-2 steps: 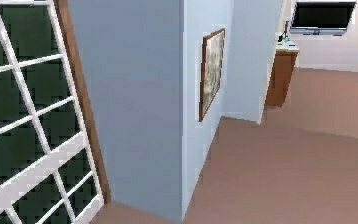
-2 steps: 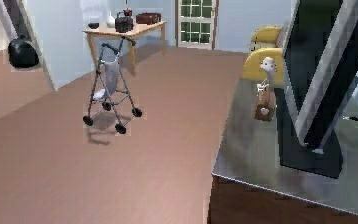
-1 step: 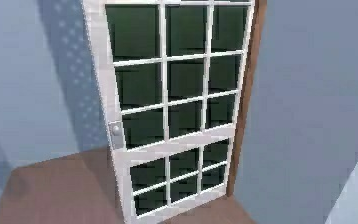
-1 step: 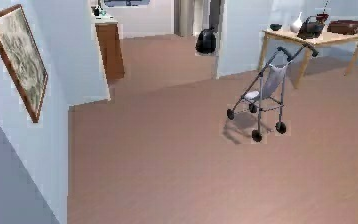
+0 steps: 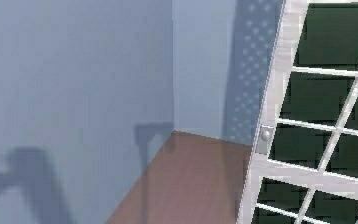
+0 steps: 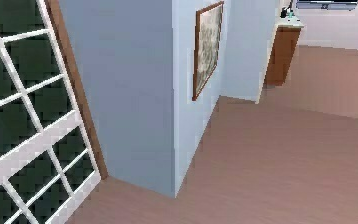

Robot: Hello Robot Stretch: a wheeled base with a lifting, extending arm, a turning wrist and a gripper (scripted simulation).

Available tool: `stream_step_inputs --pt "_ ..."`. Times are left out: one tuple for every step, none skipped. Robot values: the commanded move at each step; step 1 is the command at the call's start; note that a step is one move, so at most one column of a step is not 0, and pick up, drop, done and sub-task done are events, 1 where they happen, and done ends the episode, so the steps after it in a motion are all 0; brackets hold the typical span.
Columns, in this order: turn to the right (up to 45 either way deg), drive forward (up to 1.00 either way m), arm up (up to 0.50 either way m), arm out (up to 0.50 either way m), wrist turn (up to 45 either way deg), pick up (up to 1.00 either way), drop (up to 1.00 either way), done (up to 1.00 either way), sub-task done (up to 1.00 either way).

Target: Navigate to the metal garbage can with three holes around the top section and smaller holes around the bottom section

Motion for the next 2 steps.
stream_step_inputs --pt "-9.0 0.0 0.0 0.0 0.0 0.0 0.0 0.0 0.0" --pt "0.0 0.65 0.0 0.0 0.0 0.0 0.0 0.0 0.0"
